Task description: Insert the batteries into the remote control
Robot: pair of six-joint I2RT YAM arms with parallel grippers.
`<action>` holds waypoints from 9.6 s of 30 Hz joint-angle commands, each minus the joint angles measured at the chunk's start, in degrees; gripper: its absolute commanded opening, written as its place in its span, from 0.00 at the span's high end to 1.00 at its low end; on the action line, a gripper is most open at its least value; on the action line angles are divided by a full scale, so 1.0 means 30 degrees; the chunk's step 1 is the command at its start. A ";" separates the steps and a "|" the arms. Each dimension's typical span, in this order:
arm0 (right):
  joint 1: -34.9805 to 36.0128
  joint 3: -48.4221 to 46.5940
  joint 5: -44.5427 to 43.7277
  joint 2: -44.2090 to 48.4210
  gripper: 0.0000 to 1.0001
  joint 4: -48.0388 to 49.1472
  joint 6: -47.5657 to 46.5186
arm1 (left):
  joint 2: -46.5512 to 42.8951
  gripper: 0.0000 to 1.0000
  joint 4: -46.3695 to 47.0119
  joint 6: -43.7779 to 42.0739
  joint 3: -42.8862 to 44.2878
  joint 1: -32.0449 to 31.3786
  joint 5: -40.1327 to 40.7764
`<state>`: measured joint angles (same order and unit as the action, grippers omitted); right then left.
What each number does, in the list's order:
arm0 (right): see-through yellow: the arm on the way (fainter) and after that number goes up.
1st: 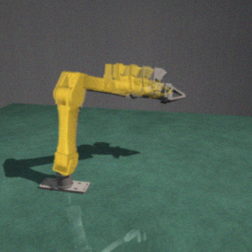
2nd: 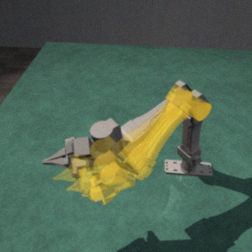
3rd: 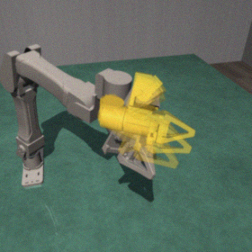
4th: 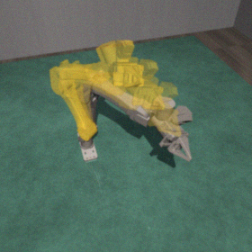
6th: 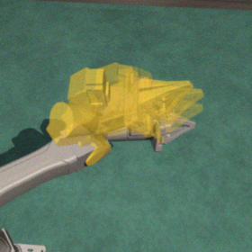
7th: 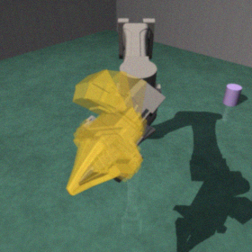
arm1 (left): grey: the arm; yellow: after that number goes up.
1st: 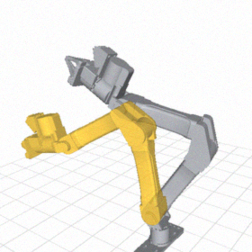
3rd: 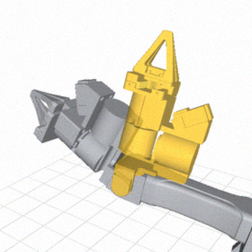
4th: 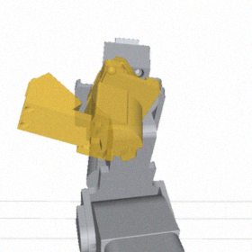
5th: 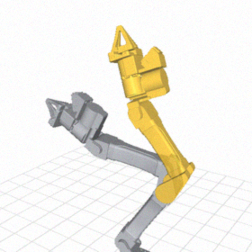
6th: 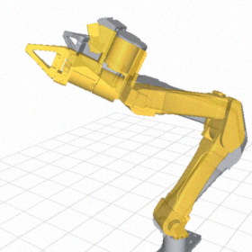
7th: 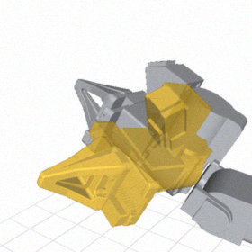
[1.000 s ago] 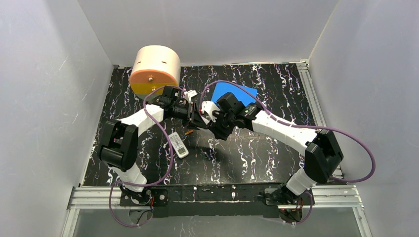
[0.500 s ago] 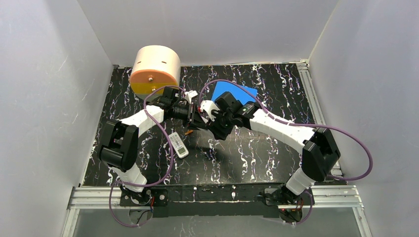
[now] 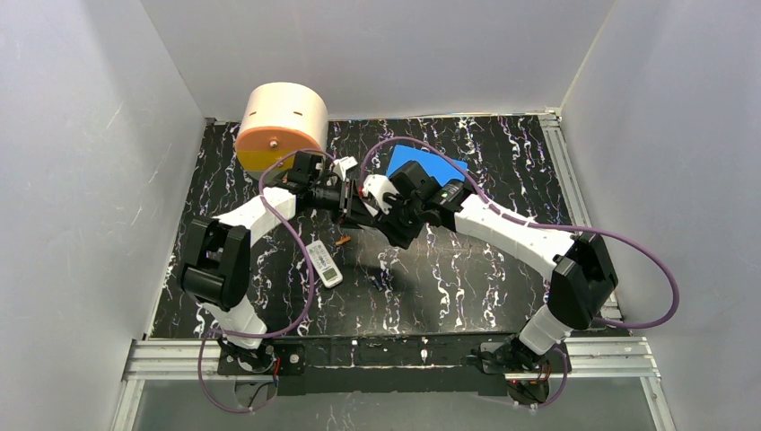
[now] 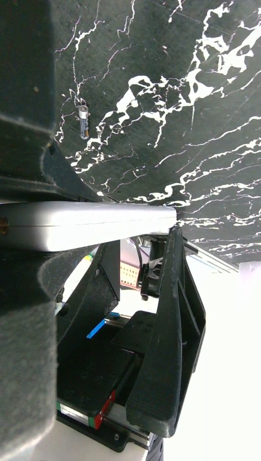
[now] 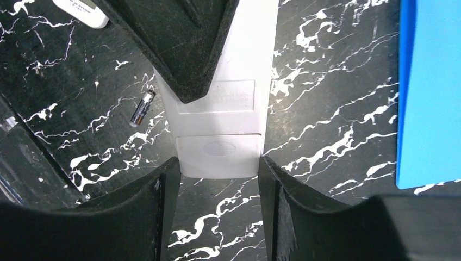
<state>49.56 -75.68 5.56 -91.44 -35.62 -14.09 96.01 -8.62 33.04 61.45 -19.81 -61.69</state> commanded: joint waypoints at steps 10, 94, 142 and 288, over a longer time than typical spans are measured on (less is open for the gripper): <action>0.0314 -0.1938 -0.1139 -0.1629 0.29 0.1159 0.0470 | 0.0267 1.00 0.0078 0.1698 0.2046 0.0131 -0.5390; -0.6382 0.5014 0.9691 0.1157 0.80 2.5236 2.6453 | -0.0437 1.00 1.1760 1.4721 0.5897 -0.1564 -0.3104; -1.0473 0.0519 0.6417 0.3977 0.99 0.8241 1.5313 | -0.3308 0.02 0.0030 0.3477 0.3599 0.1783 0.3715; -0.7168 -0.3096 1.9140 0.0816 0.44 0.3512 0.8092 | -0.3422 1.00 1.4301 0.8222 0.0769 0.0403 -0.7347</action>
<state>27.42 -82.08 63.40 -87.90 -23.64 10.39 88.99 33.41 58.48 64.31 -18.59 -83.09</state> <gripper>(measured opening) 0.573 0.206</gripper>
